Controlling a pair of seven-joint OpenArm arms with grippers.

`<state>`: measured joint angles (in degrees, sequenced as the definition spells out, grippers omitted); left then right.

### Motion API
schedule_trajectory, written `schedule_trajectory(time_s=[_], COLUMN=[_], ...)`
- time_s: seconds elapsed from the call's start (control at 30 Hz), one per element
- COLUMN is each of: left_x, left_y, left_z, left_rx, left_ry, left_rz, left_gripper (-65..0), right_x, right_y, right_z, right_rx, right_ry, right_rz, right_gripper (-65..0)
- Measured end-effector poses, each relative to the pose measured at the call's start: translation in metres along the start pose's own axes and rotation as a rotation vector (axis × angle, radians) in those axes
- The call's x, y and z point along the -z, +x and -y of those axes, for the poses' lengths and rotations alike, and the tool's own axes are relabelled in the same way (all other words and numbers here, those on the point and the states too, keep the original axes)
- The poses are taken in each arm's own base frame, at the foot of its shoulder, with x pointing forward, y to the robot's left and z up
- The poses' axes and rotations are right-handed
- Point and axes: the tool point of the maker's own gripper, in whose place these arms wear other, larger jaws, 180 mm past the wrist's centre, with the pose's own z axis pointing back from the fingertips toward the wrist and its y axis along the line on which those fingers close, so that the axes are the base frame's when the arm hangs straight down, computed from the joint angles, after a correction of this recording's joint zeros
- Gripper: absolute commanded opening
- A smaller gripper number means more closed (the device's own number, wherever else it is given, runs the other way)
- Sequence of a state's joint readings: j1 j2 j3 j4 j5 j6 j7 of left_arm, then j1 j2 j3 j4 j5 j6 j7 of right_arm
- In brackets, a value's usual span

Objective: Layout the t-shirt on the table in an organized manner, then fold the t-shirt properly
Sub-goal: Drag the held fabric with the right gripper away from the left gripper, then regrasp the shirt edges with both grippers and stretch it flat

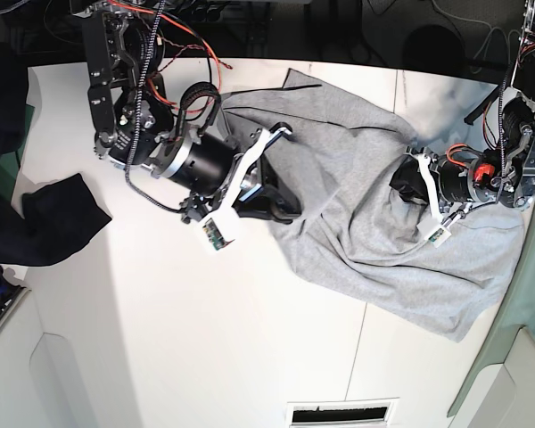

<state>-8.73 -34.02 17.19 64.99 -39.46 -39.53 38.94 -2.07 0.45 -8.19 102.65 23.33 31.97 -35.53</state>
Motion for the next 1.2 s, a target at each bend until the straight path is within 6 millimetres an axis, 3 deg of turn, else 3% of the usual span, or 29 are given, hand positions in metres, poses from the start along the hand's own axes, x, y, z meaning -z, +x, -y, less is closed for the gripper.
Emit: schedule_trajectory(time_s=[0.17, 0.4, 0.53, 0.57, 0.63, 0.7, 0.87, 1.03, 1.13, 1.2], left_x=[0.001, 0.003, 0.003, 0.002, -0.002, -0.009, -0.035, -0.051, -0.057, -0.060], left_y=[-0.006, -0.020, -0.023, -0.024, -0.023, -0.021, -0.019, -0.041, -0.041, -0.030], left_z=[0.003, 0.013, 0.025, 0.028, 0.034, 0.039, 0.041, 0.037, 0.041, 0.047], left_rx=[-0.008, -0.030, -0.010, 0.001, 0.021, 0.033, 0.005, -0.098, -0.114, -0.094], left_ry=[-0.010, -0.031, -0.052, -0.056, -0.053, -0.047, -0.017, -0.001, -0.005, -0.014], left_rz=[-0.002, -0.004, -0.003, -0.005, -0.003, 0.013, 0.082, 0.107, 0.128, 0.157], left_gripper=[-47.5, -47.5, -47.4, -47.4, -47.4, -47.4, -47.4, -47.4, -47.4, -47.4], right_x=[-0.031, -0.117, -0.147, -0.152, -0.155, -0.152, -0.129, -0.093, -0.064, -0.044], right_y=[0.014, 0.024, 0.007, 0.001, -0.005, -0.004, 0.000, 0.001, -0.011, -0.024], right_z=[0.064, 0.177, 0.204, 0.208, 0.211, 0.207, 0.185, 0.158, 0.147, 0.142], right_rx=[-0.001, 0.088, 0.139, 0.164, 0.197, 0.231, 0.233, 0.194, 0.147, 0.113], right_ry=[-0.182, -0.572, -0.663, -0.684, -0.695, -0.665, -0.548, -0.454, -0.418, -0.399], right_rz=[0.034, 0.078, 0.017, 0.002, -0.008, 0.007, 0.025, 0.028, 0.011, -0.012], right_gripper=[-65.0, -65.0, -65.0, -57.5, -42.0, -34.5, -34.4, -34.6, -34.7, -39.4])
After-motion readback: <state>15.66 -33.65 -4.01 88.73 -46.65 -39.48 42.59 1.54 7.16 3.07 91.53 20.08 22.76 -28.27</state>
